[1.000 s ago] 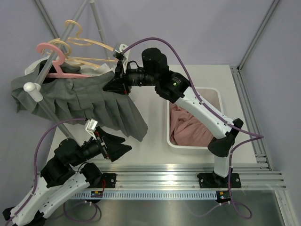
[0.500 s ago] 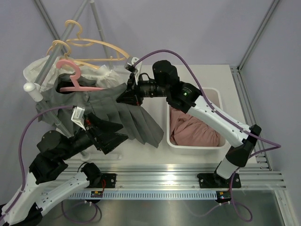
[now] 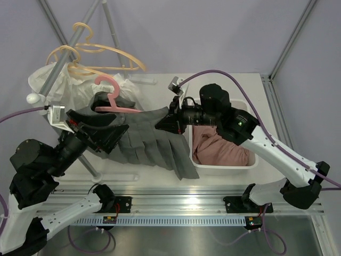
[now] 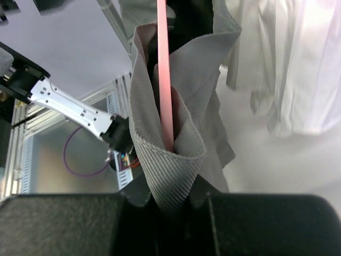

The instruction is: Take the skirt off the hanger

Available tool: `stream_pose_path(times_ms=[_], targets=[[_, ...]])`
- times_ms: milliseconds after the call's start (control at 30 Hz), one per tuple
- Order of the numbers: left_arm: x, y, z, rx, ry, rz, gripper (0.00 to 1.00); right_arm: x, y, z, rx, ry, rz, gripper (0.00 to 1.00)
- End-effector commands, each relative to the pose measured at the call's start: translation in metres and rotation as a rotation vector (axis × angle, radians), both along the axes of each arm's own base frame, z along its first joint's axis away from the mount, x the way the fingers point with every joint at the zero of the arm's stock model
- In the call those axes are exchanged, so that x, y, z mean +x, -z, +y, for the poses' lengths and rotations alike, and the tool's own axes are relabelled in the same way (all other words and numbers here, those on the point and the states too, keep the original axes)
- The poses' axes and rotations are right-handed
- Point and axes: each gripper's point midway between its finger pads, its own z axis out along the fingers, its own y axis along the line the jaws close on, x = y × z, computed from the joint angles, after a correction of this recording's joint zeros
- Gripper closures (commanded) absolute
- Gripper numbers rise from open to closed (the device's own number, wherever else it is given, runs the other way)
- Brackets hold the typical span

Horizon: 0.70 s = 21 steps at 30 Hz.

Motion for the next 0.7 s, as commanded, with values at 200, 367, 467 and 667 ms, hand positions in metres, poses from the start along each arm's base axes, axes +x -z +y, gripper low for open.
stream_pose_path(times_ms=[200,367,467,667], targets=[[0.025,-0.008,0.007,0.176,-0.119,-0.060,0.12,-0.026,-0.030,-0.042,0.112,0.087,0.094,1.00],[0.039,0.014,-0.006,0.246,-0.117,-0.020,0.16,-0.039,-0.038,-0.045,0.150,0.049,0.128,1.00],[0.048,0.022,-0.009,0.279,-0.139,-0.007,0.18,-0.044,-0.041,-0.046,0.165,0.032,0.143,1.00],[0.060,0.028,-0.010,0.326,-0.180,-0.004,0.18,-0.061,-0.047,-0.050,0.187,-0.028,0.170,1.00]])
